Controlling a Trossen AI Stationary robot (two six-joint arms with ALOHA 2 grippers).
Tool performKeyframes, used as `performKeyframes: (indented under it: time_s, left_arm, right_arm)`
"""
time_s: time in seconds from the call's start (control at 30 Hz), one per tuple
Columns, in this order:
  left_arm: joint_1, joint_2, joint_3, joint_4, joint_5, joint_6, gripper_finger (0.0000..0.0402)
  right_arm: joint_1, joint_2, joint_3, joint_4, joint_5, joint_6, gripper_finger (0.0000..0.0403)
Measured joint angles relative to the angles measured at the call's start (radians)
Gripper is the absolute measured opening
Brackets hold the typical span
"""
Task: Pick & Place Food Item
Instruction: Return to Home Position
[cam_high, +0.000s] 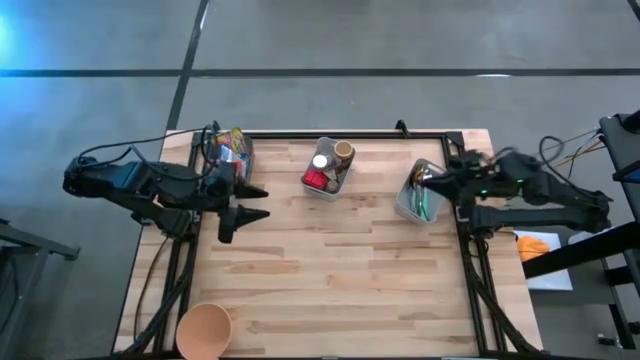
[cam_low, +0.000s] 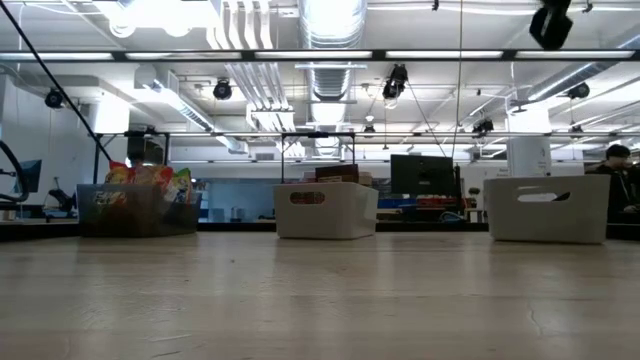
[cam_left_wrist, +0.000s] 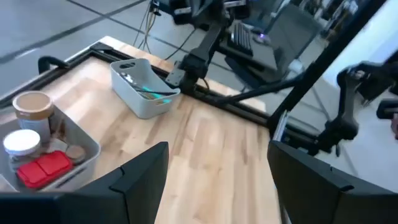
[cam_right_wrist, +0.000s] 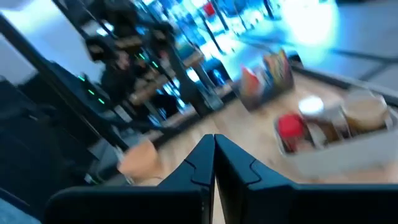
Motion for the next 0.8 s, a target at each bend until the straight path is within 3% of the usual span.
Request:
performKeyframes:
  time_s: [0.17,0.37,0.43,0.6,0.8]
  left_arm:
    - [0.000,-0.043,-0.007,0.009,-0.035,-0.081,0.0278]
    - [0.000,-0.107,-0.098,0.020,-0.003,0.034,0.0278]
    - [0.000,-0.131,-0.140,0.059,0.022,0.070,0.0278]
    - [0.009,-0.201,-0.270,0.192,0.028,0.178,0.0278]
    - [0.064,-0.343,-0.443,0.234,0.029,0.087,0.0278]
  right_arm:
    - [0.000,-0.004,0.064,0.047,-0.068,-0.026,0.0008]
    - [0.000,0.026,0.075,0.215,-0.398,-0.078,0.0008]
    - [0.000,0.029,0.076,0.221,-0.463,-0.037,0.0008]
    - [0.003,0.029,0.066,0.243,-0.474,-0.025,0.0008]
    - [0.019,0.027,0.061,0.241,-0.458,-0.137,0.0008]
